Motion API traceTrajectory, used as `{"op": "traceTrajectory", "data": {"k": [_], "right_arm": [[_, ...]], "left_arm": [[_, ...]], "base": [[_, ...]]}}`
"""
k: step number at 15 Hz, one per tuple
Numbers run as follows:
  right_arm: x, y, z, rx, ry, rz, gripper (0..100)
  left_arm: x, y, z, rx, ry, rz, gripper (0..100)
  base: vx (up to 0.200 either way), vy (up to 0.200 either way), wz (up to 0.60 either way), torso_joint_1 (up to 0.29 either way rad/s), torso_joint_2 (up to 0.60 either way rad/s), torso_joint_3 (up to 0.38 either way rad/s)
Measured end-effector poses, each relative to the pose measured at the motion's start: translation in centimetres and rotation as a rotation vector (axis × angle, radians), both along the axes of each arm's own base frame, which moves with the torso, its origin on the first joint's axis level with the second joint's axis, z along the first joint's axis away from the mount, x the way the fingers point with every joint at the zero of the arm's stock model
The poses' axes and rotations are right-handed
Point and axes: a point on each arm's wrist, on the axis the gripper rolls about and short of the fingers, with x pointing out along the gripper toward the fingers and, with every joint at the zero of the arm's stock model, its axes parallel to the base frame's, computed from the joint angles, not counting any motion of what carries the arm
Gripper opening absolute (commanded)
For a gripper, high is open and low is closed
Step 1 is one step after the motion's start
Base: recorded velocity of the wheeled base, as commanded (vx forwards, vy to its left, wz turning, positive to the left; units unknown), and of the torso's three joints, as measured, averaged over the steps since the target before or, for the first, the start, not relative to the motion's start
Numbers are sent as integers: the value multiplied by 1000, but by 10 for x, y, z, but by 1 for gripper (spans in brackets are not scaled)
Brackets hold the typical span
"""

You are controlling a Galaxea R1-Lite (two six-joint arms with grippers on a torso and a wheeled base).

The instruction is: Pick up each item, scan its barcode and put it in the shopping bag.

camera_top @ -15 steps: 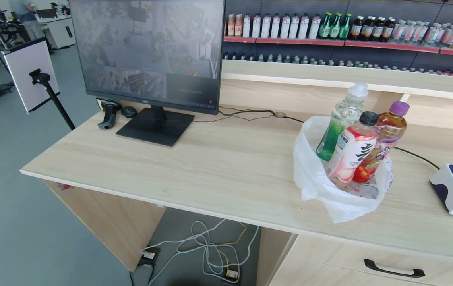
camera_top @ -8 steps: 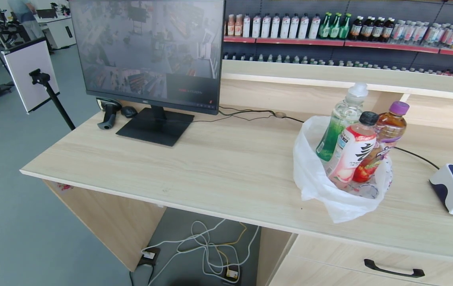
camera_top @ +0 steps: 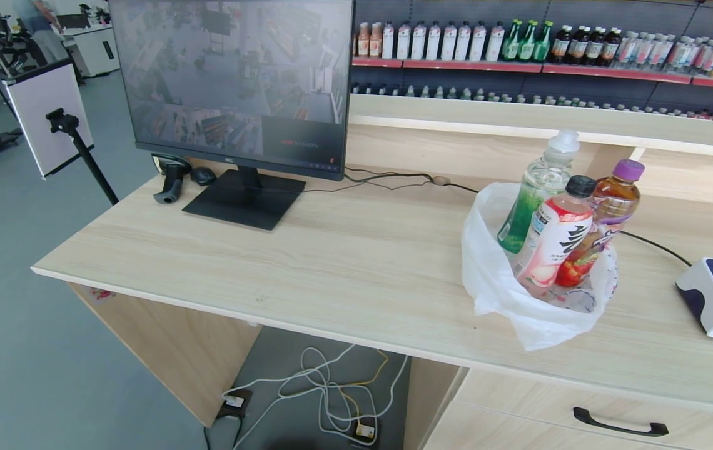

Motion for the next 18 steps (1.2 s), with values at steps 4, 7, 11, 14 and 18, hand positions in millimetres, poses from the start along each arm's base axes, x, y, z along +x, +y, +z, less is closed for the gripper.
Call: {"op": "traceTrajectory", "data": {"k": [4, 7, 11, 14, 18], "right_arm": [[-1, 0, 0, -13, -9, 5, 100], [-1, 0, 0, -12, -10, 5, 100], [-1, 0, 0, -15, -10, 5, 100], [-1, 0, 0, -16, -10, 7, 100], [-1, 0, 0, -8, -10, 7, 100]], "left_arm": [[0, 0, 0, 1, 0, 0, 100], [0, 0, 0, -3, 0, -1, 100], [0, 0, 0, -5, 1, 2, 100], [0, 0, 0, -6, 0, 2, 100], [0, 0, 0, -7, 0, 3, 100]], "base": [[0, 0, -450, -1, 1, 2], [0, 0, -600, 6, 2, 2], [0, -200, -450, 1, 4, 4], [0, -200, 200, 7, 1, 1], [0, -200, 300, 2, -2, 4]]}}
